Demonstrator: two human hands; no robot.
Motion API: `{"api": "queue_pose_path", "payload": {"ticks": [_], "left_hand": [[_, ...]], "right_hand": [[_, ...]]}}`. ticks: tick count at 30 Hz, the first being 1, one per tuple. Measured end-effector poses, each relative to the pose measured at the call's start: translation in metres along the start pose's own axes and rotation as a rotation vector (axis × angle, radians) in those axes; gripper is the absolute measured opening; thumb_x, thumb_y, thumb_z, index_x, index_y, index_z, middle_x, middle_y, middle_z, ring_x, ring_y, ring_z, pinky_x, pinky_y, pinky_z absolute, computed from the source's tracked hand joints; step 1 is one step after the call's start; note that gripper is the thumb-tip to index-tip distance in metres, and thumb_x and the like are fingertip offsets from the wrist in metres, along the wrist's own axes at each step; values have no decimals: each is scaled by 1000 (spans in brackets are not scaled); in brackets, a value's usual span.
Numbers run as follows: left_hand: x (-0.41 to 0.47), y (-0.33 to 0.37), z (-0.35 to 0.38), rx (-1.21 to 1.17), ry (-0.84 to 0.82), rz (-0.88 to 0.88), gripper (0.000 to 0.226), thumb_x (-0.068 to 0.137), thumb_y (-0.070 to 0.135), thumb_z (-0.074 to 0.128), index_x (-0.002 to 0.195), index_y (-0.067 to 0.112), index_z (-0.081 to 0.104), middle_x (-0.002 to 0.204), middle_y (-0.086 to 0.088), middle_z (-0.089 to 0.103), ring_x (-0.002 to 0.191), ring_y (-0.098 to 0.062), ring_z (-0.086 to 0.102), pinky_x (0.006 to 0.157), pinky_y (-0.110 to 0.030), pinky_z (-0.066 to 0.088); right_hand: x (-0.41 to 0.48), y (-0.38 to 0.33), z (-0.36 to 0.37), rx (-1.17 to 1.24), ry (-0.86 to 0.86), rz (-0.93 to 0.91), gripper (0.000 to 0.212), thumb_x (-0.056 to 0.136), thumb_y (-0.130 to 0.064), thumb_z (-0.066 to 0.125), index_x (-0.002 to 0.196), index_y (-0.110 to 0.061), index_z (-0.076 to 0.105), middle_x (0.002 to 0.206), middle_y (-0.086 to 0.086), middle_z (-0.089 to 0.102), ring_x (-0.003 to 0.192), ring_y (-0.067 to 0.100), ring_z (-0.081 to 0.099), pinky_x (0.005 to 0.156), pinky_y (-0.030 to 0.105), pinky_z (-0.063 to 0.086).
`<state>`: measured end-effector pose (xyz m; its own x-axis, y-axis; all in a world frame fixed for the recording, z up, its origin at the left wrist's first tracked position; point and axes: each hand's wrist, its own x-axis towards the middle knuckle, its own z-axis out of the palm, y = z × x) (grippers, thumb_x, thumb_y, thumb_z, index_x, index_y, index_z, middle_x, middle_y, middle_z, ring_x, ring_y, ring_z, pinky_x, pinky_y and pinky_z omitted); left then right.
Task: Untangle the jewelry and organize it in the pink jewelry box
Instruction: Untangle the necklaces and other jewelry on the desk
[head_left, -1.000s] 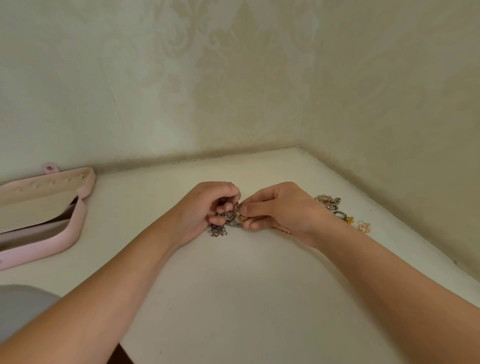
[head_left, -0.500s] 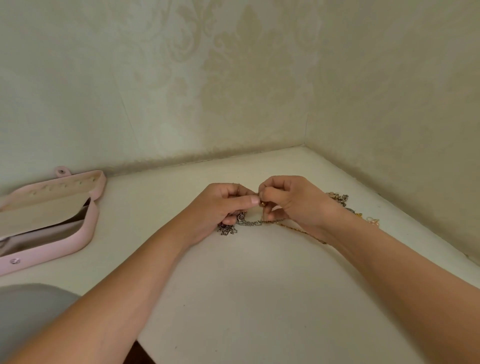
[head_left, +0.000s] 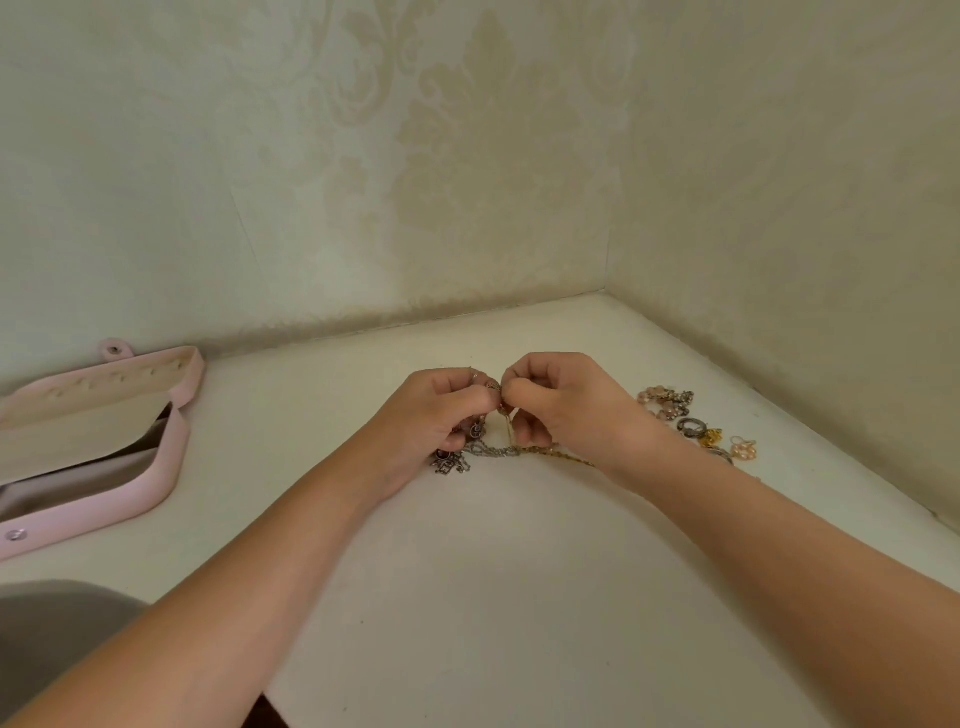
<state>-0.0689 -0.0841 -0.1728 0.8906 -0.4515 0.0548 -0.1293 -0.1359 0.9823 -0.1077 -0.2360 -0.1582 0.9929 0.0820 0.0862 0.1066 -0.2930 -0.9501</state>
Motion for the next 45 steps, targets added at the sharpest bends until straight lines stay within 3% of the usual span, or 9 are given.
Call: {"api": "queue_pose_path", "payload": {"ticks": [9, 16, 19, 22, 26, 28, 32, 38, 45], "left_hand": [[-2, -2, 2, 92, 27, 53, 11, 82, 5, 51, 80, 14, 58, 67, -5, 54, 61, -13, 38, 48, -18, 29], [2, 0, -1, -84, 47, -8, 19, 86, 3, 57, 70, 10, 63, 50, 12, 40, 46, -3, 32, 41, -13, 24], [2, -2, -1, -56, 39, 4, 10, 83, 8, 63, 82, -2, 63, 57, 10, 46, 53, -4, 33, 44, -14, 24], [0, -1, -2, -16, 40, 7, 27, 81, 16, 70, 91, -8, 62, 71, 1, 53, 59, -8, 35, 46, -15, 27], [0, -1, 0, 41, 47, 15, 9, 85, 10, 64, 77, 9, 68, 68, -1, 47, 54, -7, 35, 46, -15, 29], [-1, 1, 2, 25, 38, 18, 7, 82, 11, 65, 81, 3, 66, 68, -2, 45, 52, -5, 35, 46, -15, 29], [-1, 5, 6, -16, 19, 31, 9, 73, 16, 56, 74, 10, 62, 60, 7, 50, 51, -3, 35, 45, -14, 28], [-2, 0, 12, 333, 243, 177, 3, 78, 14, 62, 75, 14, 64, 55, 6, 51, 49, -7, 45, 48, -23, 40], [11, 15, 8, 316, 160, 146, 5, 79, 13, 66, 76, 17, 68, 48, 15, 48, 43, -2, 40, 44, -14, 36]], "right_hand": [[2, 5, 13, -96, 173, -126, 7, 87, -11, 55, 81, -9, 57, 58, 6, 62, 38, 1, 46, 42, 13, 35], [5, 1, -5, -48, 79, -117, 13, 86, -9, 61, 74, -14, 62, 64, 1, 64, 48, 5, 56, 54, 19, 46], [3, 1, -7, 16, 2, -86, 7, 87, -12, 64, 80, -11, 65, 72, 3, 66, 58, 6, 62, 61, 14, 51], [3, 3, -13, 142, -46, -31, 11, 81, -14, 72, 86, -6, 68, 77, 6, 68, 66, 10, 66, 67, 15, 53], [3, 1, -20, 74, -100, -23, 5, 86, -14, 67, 83, -10, 68, 72, 3, 68, 66, 9, 65, 67, 13, 52], [3, 0, -17, -29, -107, -55, 9, 90, -17, 61, 84, -14, 65, 71, -1, 66, 68, 6, 62, 67, 12, 50], [6, 3, -10, -4, -86, -70, 13, 94, -19, 55, 83, -16, 62, 75, -1, 63, 78, 11, 56, 77, 26, 45], [13, 13, 9, 65, 72, 3, 15, 94, -16, 54, 79, -14, 56, 77, 3, 54, 75, 16, 49, 67, 26, 41], [16, 14, -21, 206, -160, -58, 13, 94, -14, 53, 82, -13, 59, 81, -3, 57, 82, 11, 54, 81, 25, 45]]}}
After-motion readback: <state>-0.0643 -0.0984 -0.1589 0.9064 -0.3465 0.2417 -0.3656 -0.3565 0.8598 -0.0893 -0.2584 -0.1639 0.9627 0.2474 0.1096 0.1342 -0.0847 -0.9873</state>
